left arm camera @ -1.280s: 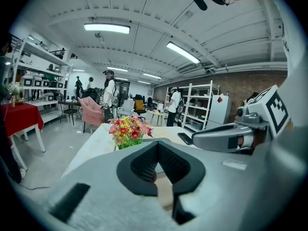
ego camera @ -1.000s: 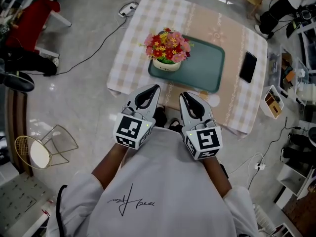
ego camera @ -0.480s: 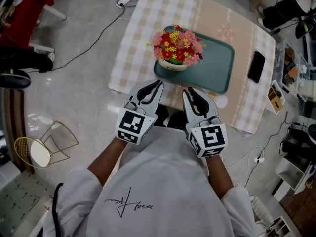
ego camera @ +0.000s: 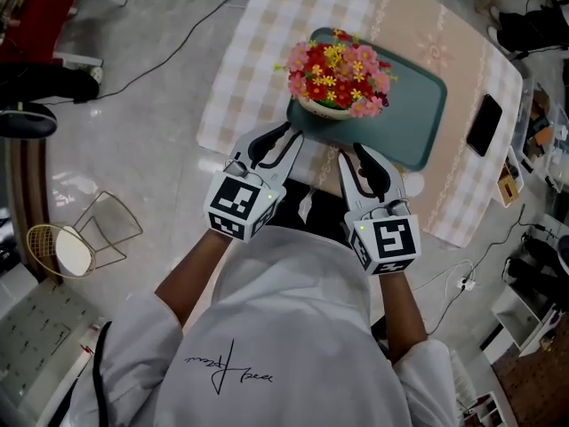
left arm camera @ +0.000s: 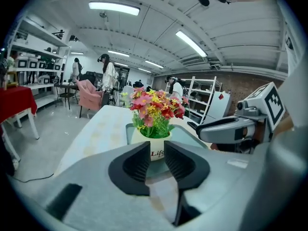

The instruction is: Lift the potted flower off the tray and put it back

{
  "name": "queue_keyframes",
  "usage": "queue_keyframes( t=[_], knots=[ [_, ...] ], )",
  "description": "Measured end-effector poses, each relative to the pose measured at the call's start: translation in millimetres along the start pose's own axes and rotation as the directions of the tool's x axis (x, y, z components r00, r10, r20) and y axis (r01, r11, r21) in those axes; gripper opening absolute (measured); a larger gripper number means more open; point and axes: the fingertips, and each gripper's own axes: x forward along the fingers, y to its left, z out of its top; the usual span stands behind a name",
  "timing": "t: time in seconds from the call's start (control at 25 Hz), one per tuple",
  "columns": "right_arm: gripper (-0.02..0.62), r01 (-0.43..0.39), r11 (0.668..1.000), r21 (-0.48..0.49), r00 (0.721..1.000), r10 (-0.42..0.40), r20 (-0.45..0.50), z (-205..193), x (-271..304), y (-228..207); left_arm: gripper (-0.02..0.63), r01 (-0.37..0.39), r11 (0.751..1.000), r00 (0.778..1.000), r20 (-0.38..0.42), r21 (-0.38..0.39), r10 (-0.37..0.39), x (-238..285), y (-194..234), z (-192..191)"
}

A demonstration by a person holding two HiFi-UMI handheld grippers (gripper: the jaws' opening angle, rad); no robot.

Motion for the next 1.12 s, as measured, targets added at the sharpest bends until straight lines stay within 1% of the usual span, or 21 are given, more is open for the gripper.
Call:
queue_keyframes(
  t=[0.08,0.16,0.28,0.36,0.48,0.56,0.68,0.88,1.0,1.12],
  knots=[
    [0.117,-0.01,1.0,0.002,1.0,0.01,-0.006,-4,5,-3,0.083,-0.004,1.0,1.0,-0.009,-0.002,0.004,7,5,-4],
    [0.13,-0.021,1.0,0.001,1.0,0.021,-0.018,-10,10,-4,0.095,-0.007,1.0,1.0,-0.024,0.018,0.007,13,8,-7],
    [0.149,-0.054,0.997,0.048,0.998,0.056,-0.032,-18,20,-4,0.111,-0.004,0.999,0.999,-0.052,0.047,0.006,20,13,-14],
    [0.161,-0.062,0.997,0.051,0.997,0.063,-0.035,-20,27,-4,0.124,-0.012,0.998,0.998,-0.062,0.057,0.015,25,17,-16],
    [0.181,-0.057,0.998,0.022,0.998,0.057,-0.041,-24,35,-6,0.15,-0.021,0.998,0.998,-0.055,0.063,0.025,31,22,-16],
    [0.184,-0.054,0.998,0.01,0.998,0.054,-0.043,-26,38,-7,0.185,-0.008,0.998,0.999,-0.038,0.065,0.011,34,23,-15],
    [0.209,-0.042,0.999,0.006,0.998,0.042,-0.04,-28,41,-10,0.213,0.002,0.997,0.999,-0.032,0.074,0.001,38,26,-16],
    [0.236,-0.025,1.0,-0.013,0.999,0.025,-0.044,-30,49,-19,0.213,-0.015,0.993,0.999,-0.05,0.116,0.02,43,34,-20],
    [0.249,-0.012,1.0,-0.015,0.999,0.012,-0.052,-32,54,-25,0.221,0.001,0.991,0.998,-0.064,0.134,0.007,48,34,-20],
    [0.264,-0.006,1.0,-0.02,0.998,0.004,-0.064,-34,59,-28,0.252,0.034,0.987,0.996,-0.09,0.157,-0.02,55,32,-23]
  ],
)
